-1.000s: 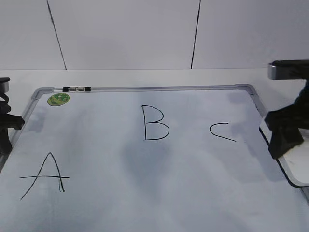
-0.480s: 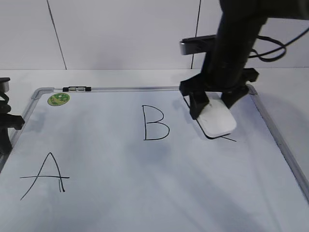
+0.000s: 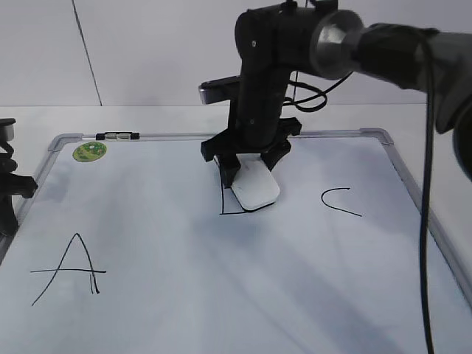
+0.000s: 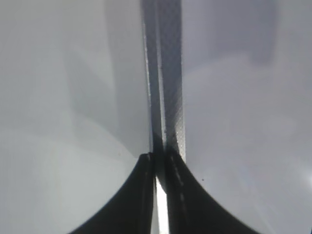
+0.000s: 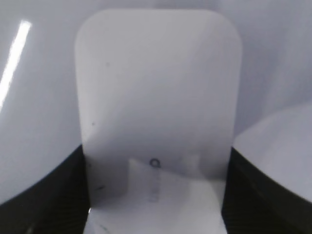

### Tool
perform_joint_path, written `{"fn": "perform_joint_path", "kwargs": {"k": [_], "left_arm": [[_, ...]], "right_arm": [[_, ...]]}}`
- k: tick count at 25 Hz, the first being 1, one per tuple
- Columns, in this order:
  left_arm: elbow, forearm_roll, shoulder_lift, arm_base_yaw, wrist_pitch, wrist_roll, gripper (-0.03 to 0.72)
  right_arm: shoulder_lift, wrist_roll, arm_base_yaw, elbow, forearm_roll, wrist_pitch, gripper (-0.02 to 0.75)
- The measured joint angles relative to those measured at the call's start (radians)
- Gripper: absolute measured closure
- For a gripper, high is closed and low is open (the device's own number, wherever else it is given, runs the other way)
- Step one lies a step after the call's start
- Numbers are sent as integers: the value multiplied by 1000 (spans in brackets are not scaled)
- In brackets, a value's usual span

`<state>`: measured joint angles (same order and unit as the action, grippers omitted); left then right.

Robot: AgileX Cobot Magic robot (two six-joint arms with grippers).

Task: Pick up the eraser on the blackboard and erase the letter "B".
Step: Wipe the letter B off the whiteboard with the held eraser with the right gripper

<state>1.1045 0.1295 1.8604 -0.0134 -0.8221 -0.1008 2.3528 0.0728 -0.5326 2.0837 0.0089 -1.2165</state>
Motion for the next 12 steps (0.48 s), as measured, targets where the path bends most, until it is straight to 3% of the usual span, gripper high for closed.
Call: {"fn": "perform_joint_path", "kwargs": {"k": [12], "left_arm": [[0, -12, 0, 0, -24, 2, 651]], "right_arm": [[58, -79, -22, 48, 49, -26, 228]]}}
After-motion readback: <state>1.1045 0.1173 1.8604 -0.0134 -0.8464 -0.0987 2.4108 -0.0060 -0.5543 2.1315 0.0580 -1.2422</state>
